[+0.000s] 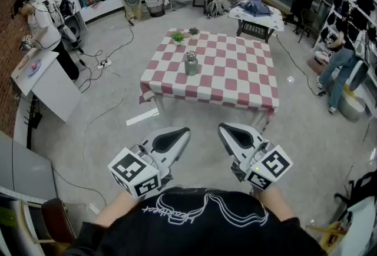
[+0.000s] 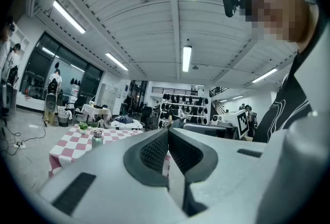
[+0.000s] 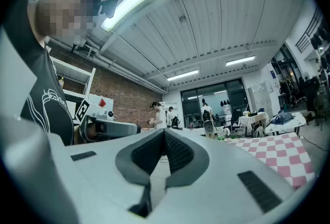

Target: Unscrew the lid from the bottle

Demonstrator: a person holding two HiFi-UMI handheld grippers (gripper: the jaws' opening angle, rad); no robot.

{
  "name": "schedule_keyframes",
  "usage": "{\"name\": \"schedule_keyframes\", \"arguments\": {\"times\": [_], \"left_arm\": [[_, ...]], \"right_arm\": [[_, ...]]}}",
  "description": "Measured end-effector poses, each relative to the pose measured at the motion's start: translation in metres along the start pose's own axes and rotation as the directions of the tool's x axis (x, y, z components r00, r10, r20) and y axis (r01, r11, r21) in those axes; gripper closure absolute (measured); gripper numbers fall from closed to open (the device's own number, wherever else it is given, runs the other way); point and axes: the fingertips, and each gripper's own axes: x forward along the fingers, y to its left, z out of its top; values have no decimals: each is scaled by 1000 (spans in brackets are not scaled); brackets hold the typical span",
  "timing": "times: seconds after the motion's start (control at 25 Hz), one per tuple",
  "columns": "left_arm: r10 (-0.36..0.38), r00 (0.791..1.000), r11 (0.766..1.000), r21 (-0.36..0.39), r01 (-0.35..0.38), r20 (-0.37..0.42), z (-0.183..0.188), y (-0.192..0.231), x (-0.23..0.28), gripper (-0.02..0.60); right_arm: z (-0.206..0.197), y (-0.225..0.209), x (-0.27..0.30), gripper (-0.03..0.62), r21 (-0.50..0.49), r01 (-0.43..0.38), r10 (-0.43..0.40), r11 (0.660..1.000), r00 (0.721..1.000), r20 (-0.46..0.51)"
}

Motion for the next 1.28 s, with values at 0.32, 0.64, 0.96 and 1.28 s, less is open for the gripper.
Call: {"name": "schedule_keyframes", "arguments": {"times": [0.32, 0.64, 0.96, 1.28], "left_arm": [[26, 1000, 1000, 12, -26, 4, -6, -5, -3, 575], [75, 996, 997, 6, -75, -50, -29, 4, -7, 448], [110, 991, 993, -33, -113, -79, -50, 35, 8, 347], [69, 990, 996, -44, -75, -121, -60, 85, 51, 313]], "right_arm": [[-5, -7, -17, 589, 1, 80, -80, 997, 997, -2], [-19, -11, -17, 414, 10, 95, -95, 995, 994, -52], [-39, -32, -5, 322, 47, 116, -111, 992, 990, -91], [-53, -83, 31, 313, 49, 149, -142, 988, 982, -121]]}}
